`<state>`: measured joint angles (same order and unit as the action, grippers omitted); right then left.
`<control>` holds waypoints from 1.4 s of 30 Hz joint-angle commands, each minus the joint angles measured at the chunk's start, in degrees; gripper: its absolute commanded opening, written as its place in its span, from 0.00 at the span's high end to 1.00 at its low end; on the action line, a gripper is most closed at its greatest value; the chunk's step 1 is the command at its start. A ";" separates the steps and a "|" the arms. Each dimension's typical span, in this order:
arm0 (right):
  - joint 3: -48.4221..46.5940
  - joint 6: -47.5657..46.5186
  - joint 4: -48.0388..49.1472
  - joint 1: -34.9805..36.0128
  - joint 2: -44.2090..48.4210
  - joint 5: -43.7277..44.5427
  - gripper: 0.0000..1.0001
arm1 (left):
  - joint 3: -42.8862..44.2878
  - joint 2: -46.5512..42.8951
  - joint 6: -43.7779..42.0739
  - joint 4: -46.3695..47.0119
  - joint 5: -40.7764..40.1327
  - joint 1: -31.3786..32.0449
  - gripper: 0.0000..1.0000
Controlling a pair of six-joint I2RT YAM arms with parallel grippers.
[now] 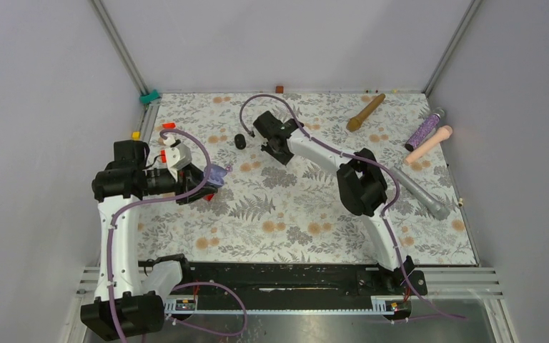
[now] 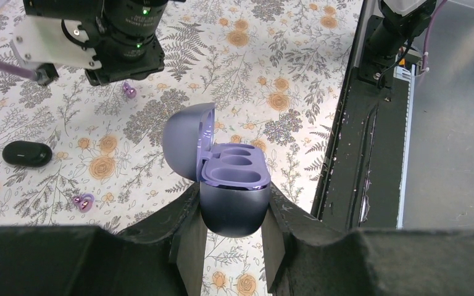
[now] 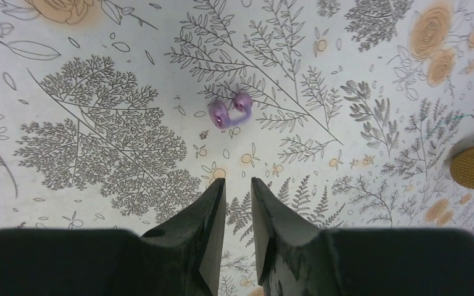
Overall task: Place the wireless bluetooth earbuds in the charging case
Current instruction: Move the earbud to the center of the board.
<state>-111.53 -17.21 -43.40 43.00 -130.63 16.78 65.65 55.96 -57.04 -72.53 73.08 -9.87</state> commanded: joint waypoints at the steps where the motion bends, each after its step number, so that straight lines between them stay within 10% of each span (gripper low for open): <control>1: -2.01 3.06 -3.44 -0.34 4.86 -0.45 0.71 | 0.36 -1.03 -1.59 0.29 3.39 -1.12 1.00; 9: 4.04 2.62 0.78 -2.05 8.19 -7.84 0.54 | 0.12 -1.27 -1.99 0.29 3.83 -1.90 1.00; 20: -26.85 4.67 -10.55 -2.09 -10.58 -11.72 0.45 | -0.29 -1.95 -2.37 0.31 4.34 -3.69 1.00; 28: -28.88 7.85 -6.62 0.32 -10.89 -25.78 0.44 | -0.52 -2.10 -2.64 0.29 4.88 -4.85 1.00; 42: -34.02 3.59 7.02 11.40 -18.87 -5.54 0.24 | -0.54 -2.74 -2.97 0.29 5.13 -5.95 1.00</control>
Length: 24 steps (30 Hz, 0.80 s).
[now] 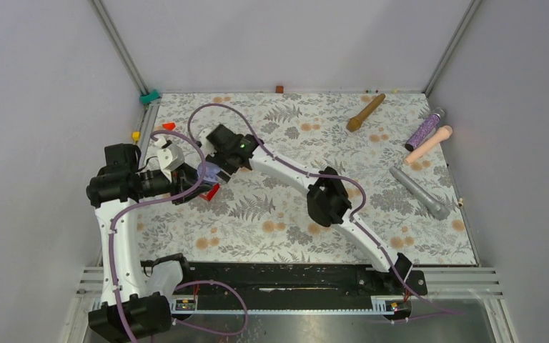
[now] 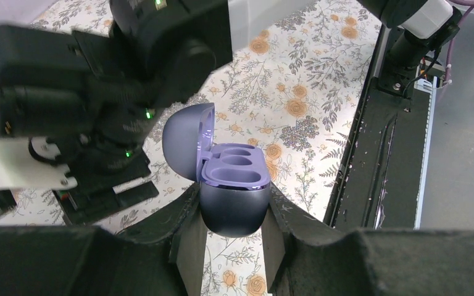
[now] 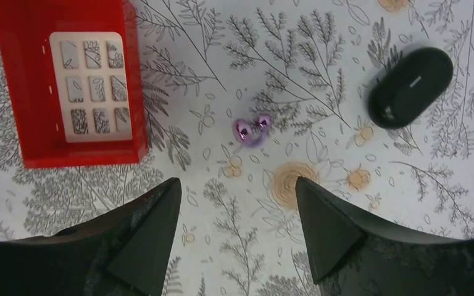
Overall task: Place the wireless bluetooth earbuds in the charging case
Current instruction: Move the earbud to the center of the board.
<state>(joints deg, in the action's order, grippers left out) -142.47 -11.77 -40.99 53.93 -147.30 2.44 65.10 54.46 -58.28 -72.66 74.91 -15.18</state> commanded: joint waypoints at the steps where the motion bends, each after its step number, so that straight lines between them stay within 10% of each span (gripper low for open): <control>1: -3.31 -3.05 5.12 0.74 -2.75 10.35 0.25 | -0.03 -1.34 -1.74 0.42 3.28 -0.72 1.00; 24: -5.74 -27.67 15.88 7.38 -9.84 22.15 0.29 | -0.10 -2.92 -1.94 0.48 3.18 -1.51 1.00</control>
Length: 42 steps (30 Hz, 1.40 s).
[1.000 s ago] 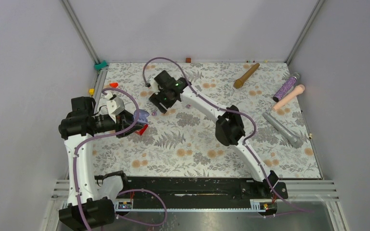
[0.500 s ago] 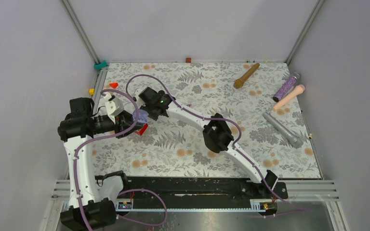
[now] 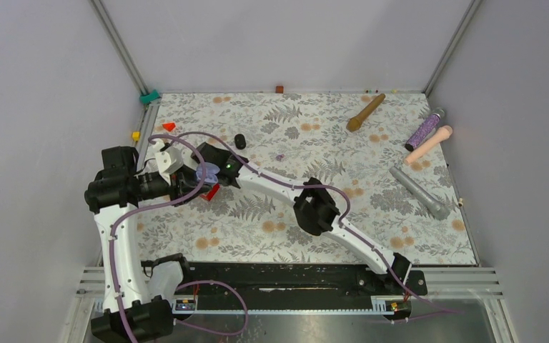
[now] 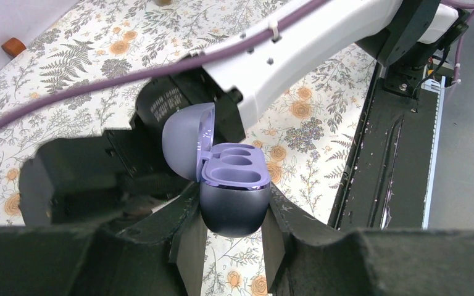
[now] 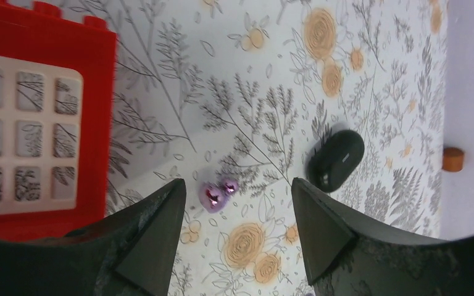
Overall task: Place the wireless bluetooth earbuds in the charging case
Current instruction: Move the earbud to the center of the board.
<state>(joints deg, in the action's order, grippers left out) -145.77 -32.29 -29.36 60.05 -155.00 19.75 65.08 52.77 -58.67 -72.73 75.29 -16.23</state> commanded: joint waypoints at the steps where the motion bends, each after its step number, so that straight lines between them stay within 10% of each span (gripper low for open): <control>1: -2.48 -8.84 4.71 1.37 -2.87 5.85 0.29 | -0.17 -1.28 -1.51 0.56 2.77 -0.47 1.00; 20: 6.94 -18.91 7.12 0.53 -2.00 13.56 0.38 | 0.14 -1.17 -4.95 -2.33 3.32 -0.97 1.00; 42: 28.32 7.64 -7.75 -13.96 15.73 1.62 0.63 | -0.06 -1.85 -4.91 -2.32 3.98 -1.61 1.00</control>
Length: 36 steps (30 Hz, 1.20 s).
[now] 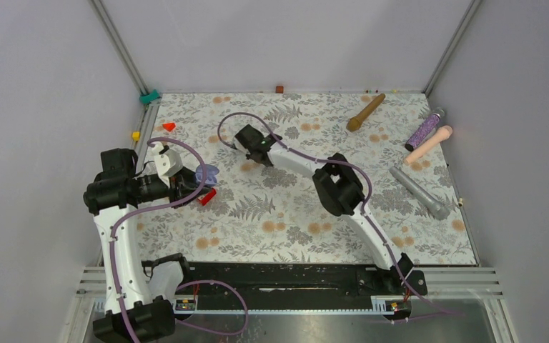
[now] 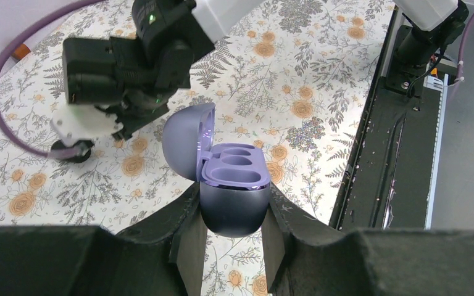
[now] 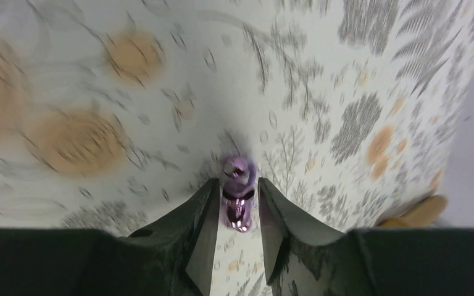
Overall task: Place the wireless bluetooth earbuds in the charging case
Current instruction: Move the earbud to the center of the board.
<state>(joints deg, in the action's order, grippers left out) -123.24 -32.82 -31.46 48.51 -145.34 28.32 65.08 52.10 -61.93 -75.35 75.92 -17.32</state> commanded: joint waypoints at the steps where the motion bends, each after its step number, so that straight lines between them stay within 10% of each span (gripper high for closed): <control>1: 7.43 8.93 -5.66 -2.98 7.24 -7.73 0.63 | -0.17 -1.22 -1.66 0.32 3.34 -0.54 1.00; 28: 23.86 21.85 -17.41 -15.16 27.73 -42.02 0.58 | -0.63 -1.46 -1.87 0.25 4.26 -1.30 1.00; 36: 19.40 15.71 -14.26 -17.43 25.62 -34.63 0.56 | -0.60 -1.20 -1.86 0.35 4.34 -1.36 1.00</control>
<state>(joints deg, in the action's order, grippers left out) -98.24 -13.91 -46.11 32.25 -119.77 -8.60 64.34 51.11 -62.08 -75.40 76.86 -18.26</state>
